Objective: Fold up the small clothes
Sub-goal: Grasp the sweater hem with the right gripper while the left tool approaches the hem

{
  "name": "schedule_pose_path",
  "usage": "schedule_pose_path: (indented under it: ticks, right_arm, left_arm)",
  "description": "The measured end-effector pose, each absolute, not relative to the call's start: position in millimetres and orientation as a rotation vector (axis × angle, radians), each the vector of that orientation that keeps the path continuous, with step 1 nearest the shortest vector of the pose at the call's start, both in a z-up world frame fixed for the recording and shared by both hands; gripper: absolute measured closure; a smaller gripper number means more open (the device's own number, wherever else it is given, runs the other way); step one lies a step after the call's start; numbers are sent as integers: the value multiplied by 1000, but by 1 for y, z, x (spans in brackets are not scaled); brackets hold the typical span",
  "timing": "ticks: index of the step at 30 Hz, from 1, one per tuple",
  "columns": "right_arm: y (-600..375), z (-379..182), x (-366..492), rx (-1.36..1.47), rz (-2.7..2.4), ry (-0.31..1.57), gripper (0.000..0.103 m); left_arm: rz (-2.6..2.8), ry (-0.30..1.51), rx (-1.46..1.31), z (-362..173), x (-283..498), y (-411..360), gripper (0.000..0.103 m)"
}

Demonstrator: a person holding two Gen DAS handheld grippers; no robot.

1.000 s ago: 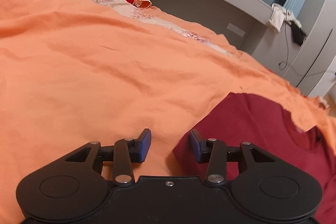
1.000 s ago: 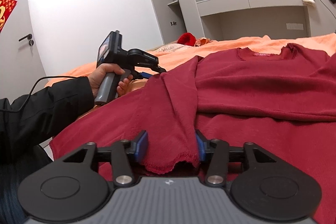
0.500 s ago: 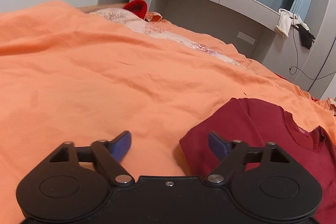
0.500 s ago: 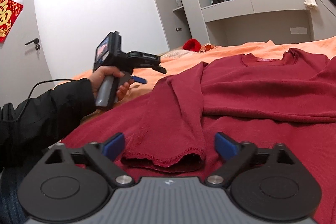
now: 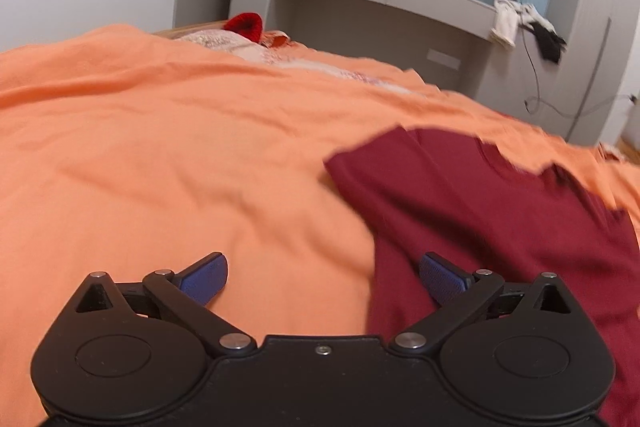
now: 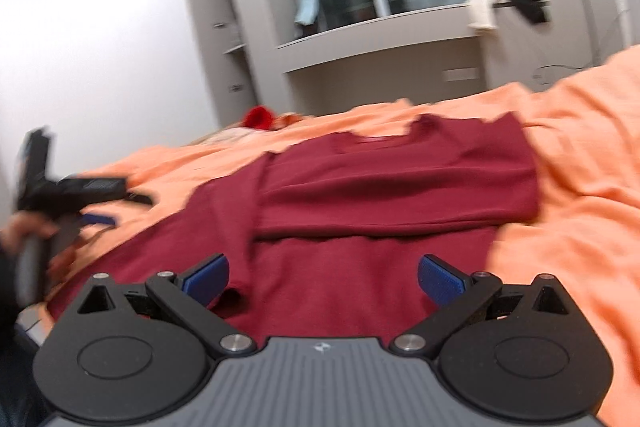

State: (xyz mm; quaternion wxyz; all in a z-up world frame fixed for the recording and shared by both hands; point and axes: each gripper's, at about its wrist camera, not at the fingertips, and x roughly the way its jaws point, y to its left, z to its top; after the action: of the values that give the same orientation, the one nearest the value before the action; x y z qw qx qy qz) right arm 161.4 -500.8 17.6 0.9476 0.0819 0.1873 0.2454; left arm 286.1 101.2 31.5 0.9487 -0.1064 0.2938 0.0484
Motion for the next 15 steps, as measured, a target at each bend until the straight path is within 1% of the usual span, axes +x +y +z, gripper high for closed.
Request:
schedule_pose_path:
  ticks: [4,10,15]
  right_arm:
    - [-516,15,149,159,411,372,0]
    - [-536,-2,130,260,354,441,0]
    - [-526,-12,101,124,307,410,1]
  left_arm:
    - [88,598,-164,24,254,87,1]
    - [66,607,-107,20,226,72,1]
    - [73,613,-112,18,210,76,1]
